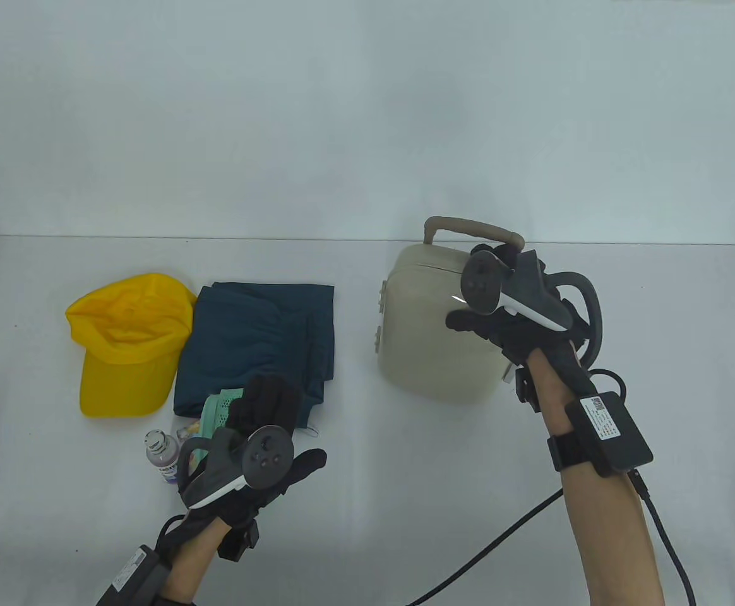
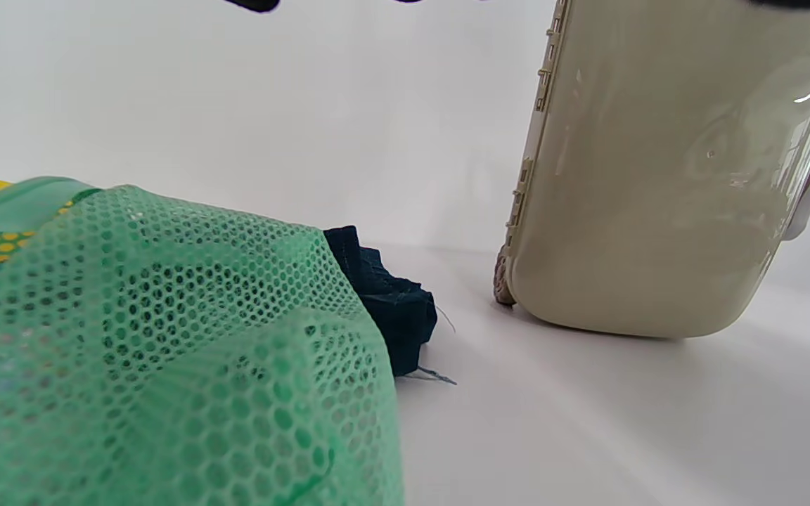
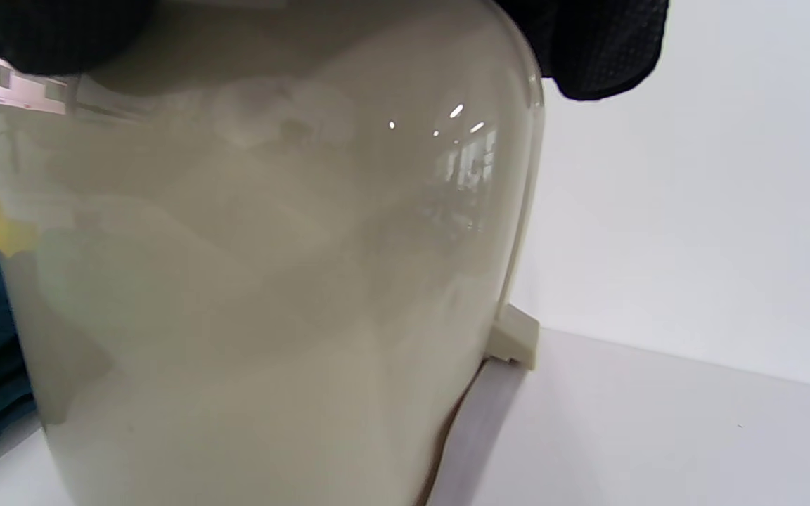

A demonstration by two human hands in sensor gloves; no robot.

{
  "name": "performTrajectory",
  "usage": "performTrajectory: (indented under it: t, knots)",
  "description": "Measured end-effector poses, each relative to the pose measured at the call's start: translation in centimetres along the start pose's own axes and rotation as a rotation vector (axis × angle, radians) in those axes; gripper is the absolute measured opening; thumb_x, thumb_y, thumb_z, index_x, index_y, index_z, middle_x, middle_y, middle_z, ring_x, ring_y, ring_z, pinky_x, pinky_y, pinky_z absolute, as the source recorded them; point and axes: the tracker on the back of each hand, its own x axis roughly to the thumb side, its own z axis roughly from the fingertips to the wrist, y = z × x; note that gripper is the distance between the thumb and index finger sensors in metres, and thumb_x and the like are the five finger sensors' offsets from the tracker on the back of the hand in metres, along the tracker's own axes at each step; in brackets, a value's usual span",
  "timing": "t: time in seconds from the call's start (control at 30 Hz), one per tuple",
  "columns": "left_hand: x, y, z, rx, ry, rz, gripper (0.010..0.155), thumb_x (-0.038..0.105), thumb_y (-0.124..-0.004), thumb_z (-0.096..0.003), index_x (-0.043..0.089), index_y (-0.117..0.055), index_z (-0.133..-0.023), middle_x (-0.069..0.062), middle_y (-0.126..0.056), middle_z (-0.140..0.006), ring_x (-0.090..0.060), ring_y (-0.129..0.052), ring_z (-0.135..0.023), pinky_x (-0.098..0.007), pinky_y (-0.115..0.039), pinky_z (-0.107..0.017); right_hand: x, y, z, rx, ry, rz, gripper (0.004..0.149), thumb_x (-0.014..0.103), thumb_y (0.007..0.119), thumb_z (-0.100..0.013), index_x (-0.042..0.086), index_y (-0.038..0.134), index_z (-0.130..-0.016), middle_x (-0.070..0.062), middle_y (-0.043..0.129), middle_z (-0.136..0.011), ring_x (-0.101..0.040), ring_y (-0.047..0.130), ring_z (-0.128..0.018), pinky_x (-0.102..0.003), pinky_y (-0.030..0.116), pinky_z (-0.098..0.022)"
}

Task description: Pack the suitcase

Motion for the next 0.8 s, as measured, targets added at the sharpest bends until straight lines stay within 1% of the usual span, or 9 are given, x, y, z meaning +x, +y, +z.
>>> performTrajectory:
  t: [0.13, 0.23, 0.27, 0.37, 0.43, 0.53, 0.63, 0.7, 0.8]
  knots:
    - [0.0, 0.3, -0.6, -0.024, 0.004, 0.038, 0.095, 0.071, -0.054, -0.0432, 0.021, -0.016, -0.114, -0.013, -0.014, -0.122, -0.043, -0.017, -0.114, -0.056, -0.036, -0.082, 1.1, -0.2, 0.4, -0.001, -0.054, 0.003, 0.100, 0.073, 0.067, -0.038, 0.022, 0.026, -0.113, -0.010, 0.039, -0.121, -0.051, 0.062, -0.107, -0.055, 0.070, -0.071]
    - [0.2, 1.1, -2.4, -0.050, 0.028, 0.042, 0.095, 0.071, -0.054, -0.0434, 0.020, -0.016, -0.115, -0.013, -0.015, -0.122, -0.043, -0.019, -0.114, -0.056, -0.038, -0.082, 1.7, -0.2, 0.6, 0.002, -0.076, -0.002, 0.100, 0.073, 0.068, -0.038, 0.022, 0.025, -0.113, -0.009, 0.038, -0.122, -0.050, 0.060, -0.108, -0.055, 0.069, -0.073]
    - [0.2, 1.4, -3.4, -0.067, 0.054, 0.078, 0.096, 0.072, -0.054, -0.0434, 0.020, -0.016, -0.114, -0.014, -0.015, -0.122, -0.043, -0.020, -0.114, -0.056, -0.039, -0.082, 1.8, -0.1, 0.6, 0.004, -0.074, -0.005, 0.100, 0.072, 0.068, -0.038, 0.022, 0.024, -0.113, -0.009, 0.037, -0.122, -0.050, 0.059, -0.108, -0.056, 0.067, -0.074]
    - [0.4, 1.4, -6.4, -0.103, 0.112, 0.343, 0.097, 0.070, -0.058, -0.0436, 0.019, -0.014, -0.114, -0.014, -0.015, -0.122, -0.044, -0.020, -0.113, -0.056, -0.039, -0.082, 2.0, 0.0, 0.8, -0.005, -0.050, 0.029, 0.100, 0.072, 0.069, -0.037, 0.024, 0.024, -0.113, -0.006, 0.037, -0.122, -0.048, 0.057, -0.110, -0.058, 0.063, -0.075]
    - [0.8, 0.9, -8.1, -0.114, 0.139, 0.485, 0.099, 0.070, -0.060, -0.0435, 0.019, -0.012, -0.113, -0.015, -0.015, -0.121, -0.044, -0.020, -0.113, -0.056, -0.039, -0.081, 2.1, 0.0, 0.9, -0.005, -0.031, 0.062, 0.100, 0.071, 0.069, -0.037, 0.025, 0.024, -0.113, -0.005, 0.037, -0.123, -0.050, 0.057, -0.109, -0.061, 0.062, -0.075]
    - [2.2, -0.4, -10.3, -0.158, 0.156, 0.602, 0.101, 0.070, -0.062, -0.0430, 0.018, -0.009, -0.112, -0.015, -0.014, -0.121, -0.045, -0.020, -0.113, -0.056, -0.039, -0.081, 2.6, 0.0, 0.9, 0.020, 0.002, 0.142, 0.100, 0.071, 0.067, -0.037, 0.027, 0.021, -0.113, -0.004, 0.035, -0.123, -0.052, 0.066, -0.105, -0.063, 0.068, -0.070]
    - [2.9, -1.8, -11.9, -0.164, 0.188, 0.635, 0.105, 0.070, -0.064, -0.0420, 0.019, -0.003, -0.111, -0.015, -0.014, -0.121, -0.044, -0.021, -0.113, -0.056, -0.040, -0.082, 3.0, 0.1, 0.7, 0.039, 0.018, 0.196, 0.101, 0.071, 0.067, -0.037, 0.026, 0.017, -0.112, -0.006, 0.034, -0.123, -0.048, 0.078, -0.098, -0.060, 0.074, -0.066]
    - [3.0, -3.1, -12.7, -0.175, 0.211, 0.690, 0.110, 0.070, -0.066, -0.0406, 0.019, 0.003, -0.109, -0.015, -0.012, -0.120, -0.045, -0.020, -0.113, -0.056, -0.039, -0.082, 3.1, 0.1, 0.7, 0.042, 0.016, 0.205, 0.102, 0.070, 0.068, -0.037, 0.025, 0.016, -0.112, -0.007, 0.033, -0.123, -0.047, 0.082, -0.095, -0.058, 0.076, -0.065]
    - [2.6, -4.8, -13.7, -0.176, 0.245, 0.710, 0.114, 0.070, -0.069, -0.0385, 0.020, 0.008, -0.106, -0.015, -0.010, -0.120, -0.045, -0.020, -0.113, -0.056, -0.039, -0.082, 2.9, 0.3, 0.7, 0.034, 0.005, 0.194, 0.102, 0.070, 0.068, -0.037, 0.025, 0.015, -0.112, -0.008, 0.032, -0.123, -0.046, 0.083, -0.094, -0.057, 0.077, -0.065]
